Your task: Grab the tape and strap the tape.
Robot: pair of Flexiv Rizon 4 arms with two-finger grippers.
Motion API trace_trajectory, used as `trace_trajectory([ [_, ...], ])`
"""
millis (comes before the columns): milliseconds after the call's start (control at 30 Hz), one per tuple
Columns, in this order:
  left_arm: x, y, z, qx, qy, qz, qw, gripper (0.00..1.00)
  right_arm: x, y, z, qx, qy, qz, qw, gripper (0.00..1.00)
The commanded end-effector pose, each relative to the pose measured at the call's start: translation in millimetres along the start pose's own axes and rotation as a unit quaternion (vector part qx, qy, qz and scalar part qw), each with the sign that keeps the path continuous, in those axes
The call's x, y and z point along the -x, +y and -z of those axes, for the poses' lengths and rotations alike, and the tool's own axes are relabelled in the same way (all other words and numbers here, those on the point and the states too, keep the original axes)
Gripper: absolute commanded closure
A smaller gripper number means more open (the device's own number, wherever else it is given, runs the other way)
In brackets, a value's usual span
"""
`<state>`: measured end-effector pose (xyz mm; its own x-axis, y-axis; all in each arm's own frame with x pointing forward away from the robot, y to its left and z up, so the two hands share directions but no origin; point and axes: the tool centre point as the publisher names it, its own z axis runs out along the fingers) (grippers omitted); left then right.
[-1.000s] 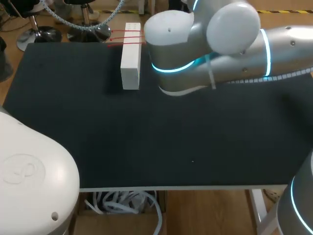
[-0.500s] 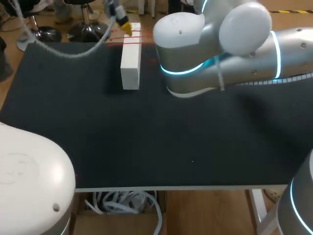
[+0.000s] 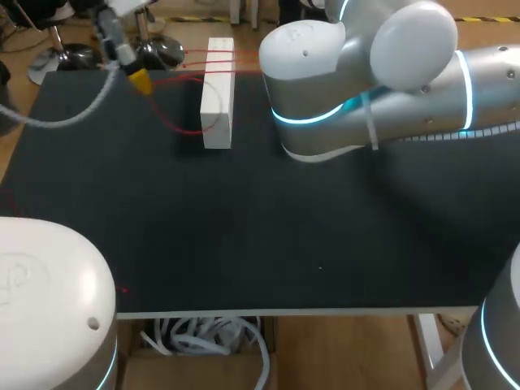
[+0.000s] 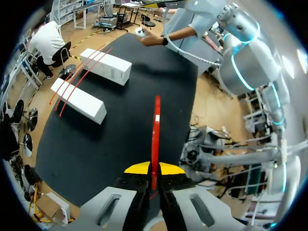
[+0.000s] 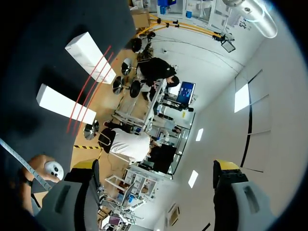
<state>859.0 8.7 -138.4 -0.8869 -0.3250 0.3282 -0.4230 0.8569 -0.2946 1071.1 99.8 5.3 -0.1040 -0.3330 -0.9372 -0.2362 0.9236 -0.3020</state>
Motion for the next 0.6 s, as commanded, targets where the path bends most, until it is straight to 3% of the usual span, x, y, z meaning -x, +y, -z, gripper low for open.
trace_trajectory([
  [33,10.2,33.4,7,-0.012,0.007,-0.008,1.000,1.00,2,-3,2,0.005,0.003,0.001,1.000,0.00],
  [367,48.1,85.2,30,0.009,0.007,-0.021,1.000,1.00,2,-3,2,0.005,0.003,0.001,1.000,0.00],
  [567,60.7,109.7,38,0.006,0.004,-0.015,1.000,1.00,2,-3,2,0.005,0.003,0.001,1.000,0.00],
  [600,61.7,110.8,39,0.006,0.004,-0.015,1.000,0.86,2,-3,2,0.005,0.003,0.001,1.000,0.00],
])
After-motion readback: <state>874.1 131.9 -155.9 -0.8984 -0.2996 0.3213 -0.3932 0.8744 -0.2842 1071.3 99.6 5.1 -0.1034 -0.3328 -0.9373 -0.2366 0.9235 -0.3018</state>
